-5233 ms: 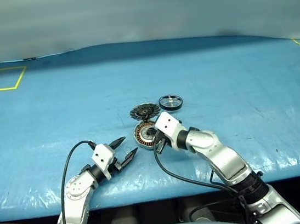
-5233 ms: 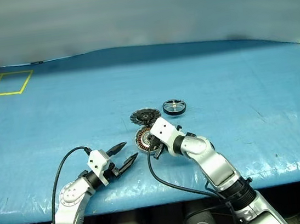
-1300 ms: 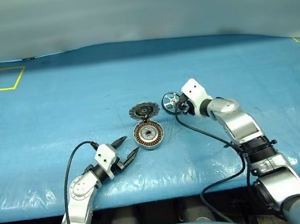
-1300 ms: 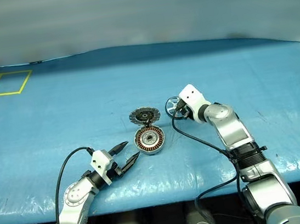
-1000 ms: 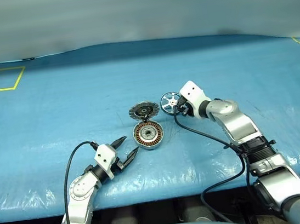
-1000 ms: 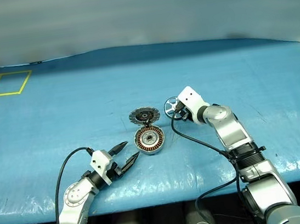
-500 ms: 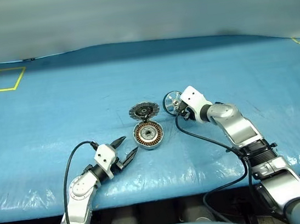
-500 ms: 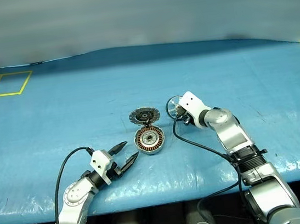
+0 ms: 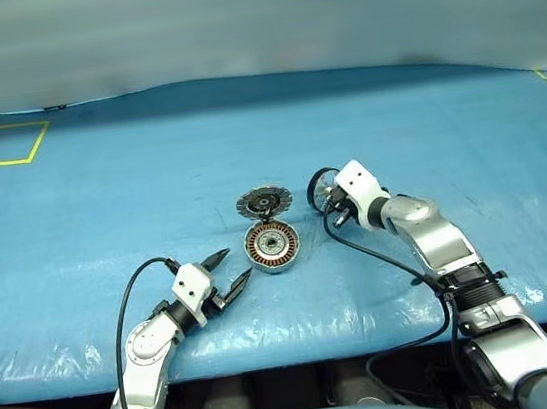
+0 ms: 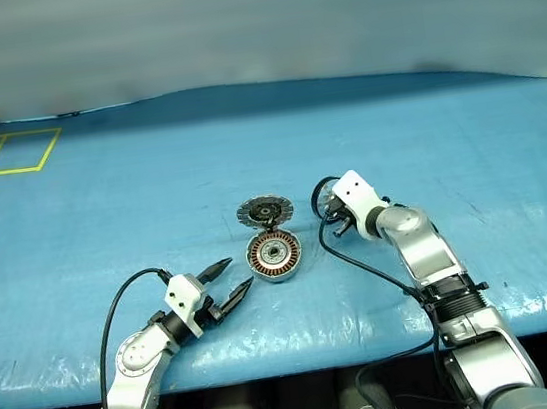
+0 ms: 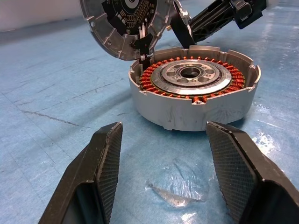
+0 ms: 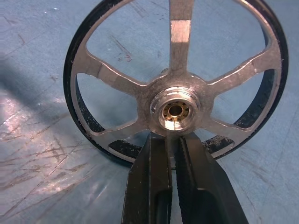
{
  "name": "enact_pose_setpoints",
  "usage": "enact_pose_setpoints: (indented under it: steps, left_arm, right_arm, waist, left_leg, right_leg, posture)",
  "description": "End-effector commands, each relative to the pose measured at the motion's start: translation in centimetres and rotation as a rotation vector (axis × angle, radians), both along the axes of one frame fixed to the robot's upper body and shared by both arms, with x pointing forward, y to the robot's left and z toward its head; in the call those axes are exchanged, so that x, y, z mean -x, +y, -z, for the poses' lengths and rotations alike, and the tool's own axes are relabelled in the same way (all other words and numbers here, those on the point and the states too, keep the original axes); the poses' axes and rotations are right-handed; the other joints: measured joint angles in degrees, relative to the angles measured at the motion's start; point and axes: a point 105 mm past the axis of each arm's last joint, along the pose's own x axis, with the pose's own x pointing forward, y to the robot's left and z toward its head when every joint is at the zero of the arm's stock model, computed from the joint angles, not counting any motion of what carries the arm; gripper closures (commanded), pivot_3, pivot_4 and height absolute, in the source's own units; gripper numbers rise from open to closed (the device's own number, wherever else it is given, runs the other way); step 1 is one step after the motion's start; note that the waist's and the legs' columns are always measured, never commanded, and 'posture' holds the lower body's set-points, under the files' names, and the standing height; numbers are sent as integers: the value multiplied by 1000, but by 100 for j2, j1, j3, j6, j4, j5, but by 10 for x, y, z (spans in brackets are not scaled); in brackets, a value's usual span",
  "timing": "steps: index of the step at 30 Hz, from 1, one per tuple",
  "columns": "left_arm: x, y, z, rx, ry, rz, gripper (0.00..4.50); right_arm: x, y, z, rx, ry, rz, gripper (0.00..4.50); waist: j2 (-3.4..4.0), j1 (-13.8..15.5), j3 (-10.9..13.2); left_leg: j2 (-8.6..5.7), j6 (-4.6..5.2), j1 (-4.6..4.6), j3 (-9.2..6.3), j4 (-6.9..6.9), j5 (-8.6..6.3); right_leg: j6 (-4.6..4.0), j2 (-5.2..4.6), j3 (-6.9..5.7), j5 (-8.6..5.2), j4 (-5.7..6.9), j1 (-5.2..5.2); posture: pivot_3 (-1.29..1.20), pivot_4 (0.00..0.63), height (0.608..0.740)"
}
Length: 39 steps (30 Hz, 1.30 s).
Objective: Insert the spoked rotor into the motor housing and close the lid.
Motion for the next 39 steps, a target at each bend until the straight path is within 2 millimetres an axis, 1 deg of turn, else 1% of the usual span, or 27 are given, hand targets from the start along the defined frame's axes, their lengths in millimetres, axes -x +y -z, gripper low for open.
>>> enact_pose_setpoints:
  steps: [1,4,7,9,11,13,14,17,21,24,28,34,35,39]
  left_arm:
    - [1,2,-3,0,-15,-1,1486]
    - [2,2,-3,-1,-11,5,1486]
    - [3,2,-2,-2,-5,15,1486]
    - [3,3,-2,-4,-2,21,1486]
    - [3,3,-2,-6,-1,23,1486]
    - [3,3,-2,-9,-1,26,1486]
    - [2,3,-2,-10,-1,27,1486]
    - [2,2,-2,-12,-1,30,1486]
    - [2,2,-2,-13,0,32,1486]
    - [2,1,-2,-12,0,28,1486]
    - [2,2,-1,-11,0,22,1486]
    - [3,2,1,-11,5,20,1486]
    - [3,2,1,-12,6,21,1486]
    - [4,1,2,-11,6,22,1486]
  right_arm:
    - [8,-6,-32,-51,-108,2,4459]
    - [25,-11,-47,-50,-149,-8,4459]
    - [49,-9,-52,-11,-149,-69,4459]
    - [69,-1,-51,21,-126,-157,4459]
    - [90,13,-50,32,-99,-271,4459]
    - [102,24,-50,43,-87,-342,4459]
    - [105,28,-50,51,-85,-362,4459]
    - [106,39,-49,103,-98,-406,4459]
    - [98,59,-47,148,-134,-456,4459]
    - [95,67,-43,207,-144,-496,4459]
    - [92,69,-40,288,-152,-537,4459]
    - [92,74,-41,364,-171,-589,4459]
    - [93,75,-41,370,-177,-598,4459]
    - [91,78,-43,383,-196,-603,4459]
  waist:
    - [2,7,1]
    - [4,7,3]
    - [5,8,3]
    - [5,4,2]
    - [5,-5,3]
    - [4,-13,3]
    - [4,-15,3]
    - [3,-9,4]
    - [2,-7,4]
    - [2,8,4]
    - [1,17,4]
    - [1,11,4]
    - [1,11,4]
    - [1,11,4]
  left_leg:
    - [-1,0,-2,-1,-2,0]
    - [-4,0,-12,-1,-5,0]
    - [-4,0,-11,-2,-7,0]
    - [-2,-1,-11,-1,-8,-1]
    - [0,-1,-10,-1,-10,-1]
    - [2,-1,-10,0,-10,-1]
    - [9,-1,-9,0,-8,-1]
    - [19,-2,-8,-1,1,-1]
    - [24,-3,-8,1,7,-2]
    - [22,-3,-10,-1,6,-2]
    - [21,-4,-13,-5,3,-2]
    - [18,-4,-11,-5,7,-2]
    - [19,-4,-10,-5,7,-2]
    - [19,-4,-12,-5,6,-2]
  right_leg:
    - [0,-1,0,0,0,-2]
    - [0,-3,1,-1,0,-11]
    - [1,-3,1,-3,-2,-13]
    - [20,-3,0,-18,-2,-16]
    - [20,-3,1,-19,-2,-16]
    - [20,-3,1,-20,-1,-18]
    - [21,1,1,-20,-1,-18]
    - [22,0,-2,-20,-1,-28]
    - [23,-9,-2,-20,-3,-39]
    - [22,-8,-5,-19,-3,-40]
    - [-4,-9,-9,-4,-5,-39]
    - [8,-7,-10,-11,-4,-37]
    - [20,-7,-11,-19,-4,-37]
    - [16,-7,-11,-16,-4,-37]
  posture:
    - [0,150,740]
    - [0,150,740]
    - [0,150,740]
    - [0,150,740]
    - [0,150,740]
    - [0,150,740]
    - [0,150,740]
    - [0,150,740]
    - [0,150,740]
    - [0,150,740]
    - [0,150,740]
    - [0,150,740]
    - [0,150,740]
    - [0,150,740]
